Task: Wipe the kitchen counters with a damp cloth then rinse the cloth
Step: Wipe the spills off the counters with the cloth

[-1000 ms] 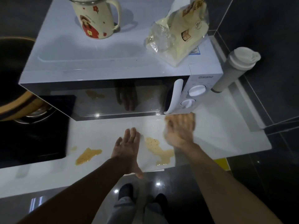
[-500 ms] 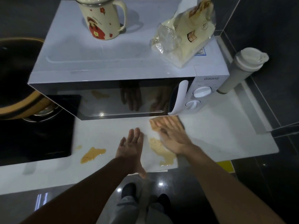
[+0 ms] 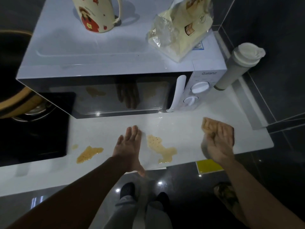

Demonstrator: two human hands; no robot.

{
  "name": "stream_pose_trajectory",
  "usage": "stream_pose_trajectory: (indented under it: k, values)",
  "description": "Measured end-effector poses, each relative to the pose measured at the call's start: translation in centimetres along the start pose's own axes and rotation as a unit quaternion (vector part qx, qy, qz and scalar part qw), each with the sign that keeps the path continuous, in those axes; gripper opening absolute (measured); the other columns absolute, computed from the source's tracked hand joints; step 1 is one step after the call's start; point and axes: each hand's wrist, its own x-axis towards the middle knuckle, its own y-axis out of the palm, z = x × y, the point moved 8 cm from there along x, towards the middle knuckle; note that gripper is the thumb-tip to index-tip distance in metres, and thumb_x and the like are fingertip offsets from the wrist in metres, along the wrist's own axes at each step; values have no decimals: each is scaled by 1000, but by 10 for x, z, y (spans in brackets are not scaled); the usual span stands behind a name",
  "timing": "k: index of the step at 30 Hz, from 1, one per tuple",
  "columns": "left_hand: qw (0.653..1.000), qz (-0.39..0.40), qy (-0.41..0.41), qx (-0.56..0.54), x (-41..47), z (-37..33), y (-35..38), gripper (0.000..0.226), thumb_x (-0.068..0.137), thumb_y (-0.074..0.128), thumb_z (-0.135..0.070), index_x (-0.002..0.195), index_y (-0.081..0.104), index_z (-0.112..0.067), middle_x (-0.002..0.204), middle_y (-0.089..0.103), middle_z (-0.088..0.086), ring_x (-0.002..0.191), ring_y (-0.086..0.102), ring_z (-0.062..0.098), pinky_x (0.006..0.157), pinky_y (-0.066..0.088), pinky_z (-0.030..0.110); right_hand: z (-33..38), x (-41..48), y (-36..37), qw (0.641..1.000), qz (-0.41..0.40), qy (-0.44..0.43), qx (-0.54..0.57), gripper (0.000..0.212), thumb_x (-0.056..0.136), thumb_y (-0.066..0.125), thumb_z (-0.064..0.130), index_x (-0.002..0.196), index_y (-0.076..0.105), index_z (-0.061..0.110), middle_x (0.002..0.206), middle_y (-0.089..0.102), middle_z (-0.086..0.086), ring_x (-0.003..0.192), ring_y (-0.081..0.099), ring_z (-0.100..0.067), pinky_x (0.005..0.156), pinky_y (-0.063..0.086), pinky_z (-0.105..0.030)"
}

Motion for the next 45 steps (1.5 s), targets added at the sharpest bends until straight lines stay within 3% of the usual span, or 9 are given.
stream_pose_trajectory:
  k: [5,10,16,21,26,31,35,40,45]
  values:
    - [1000,-2,-3,1,-1,-1,-1,155,52,80,-73,153,-19,-10,160,-28,11,147,-24,32,123,-1,46,68,-71,42,966,55,-246,-59,72,90,-10,60,154,10,33,163,1,-1,150,-9,-22,120,-3,-46]
    - [1000,-4,-2,-1,-1,0,2,156,51,81,-73,152,-20,-10,159,-30,11,146,-25,31,123,-3,45,2,-26,-10,999,-11,7,37,69,97,5,57,154,15,19,162,8,-10,149,1,-26,121,-1,-46]
    - [1000,-2,2,1,1,-1,2,154,53,80,-73,152,-21,-11,159,-30,10,146,-27,30,123,0,47,67,-66,21,962,36,-272,-10,58,100,5,47,152,25,32,163,11,0,150,3,-20,121,6,-49]
    - [1000,-7,2,-6,2,1,5,154,52,81,-73,152,-20,-13,159,-30,9,146,-27,29,123,1,48,3,-29,-5,1000,-9,8,9,64,99,4,49,155,12,18,162,5,-14,150,-3,-26,121,-7,-46]
    - [1000,-5,-2,-2,3,2,5,154,52,81,-73,153,-18,-13,159,-30,9,146,-27,29,123,1,48,79,-90,43,962,49,-260,-66,63,96,-8,50,155,3,30,163,-5,-6,150,-10,-27,121,-2,-49]
    - [1000,-7,-1,-1,3,2,7,154,52,81,-73,153,-19,-13,159,-30,9,146,-27,29,123,2,48,49,-51,17,997,31,-69,-17,60,97,-3,50,150,-15,25,160,-15,-7,147,-18,-21,120,-12,-43]
    - [1000,-10,4,-9,2,3,6,152,53,80,-73,153,-19,-14,159,-31,8,145,-28,28,123,-2,47,111,-98,63,956,67,-273,-83,66,93,5,48,155,2,26,163,0,-7,149,-10,-27,118,-3,-48]
    - [1000,-13,-6,-6,2,2,5,152,54,82,-69,153,-18,-14,160,-30,8,146,-26,28,124,0,46,79,-41,32,992,69,-107,-26,57,99,0,48,151,-15,29,161,-17,-3,147,-21,-18,119,-14,-44]
    - [1000,-17,1,-7,0,1,4,151,55,81,-70,153,-20,-13,159,-31,8,146,-27,28,123,-2,45,105,-97,57,973,115,-191,-63,69,80,-14,55,142,-32,31,153,-34,-2,140,-35,-23,112,-26,-39]
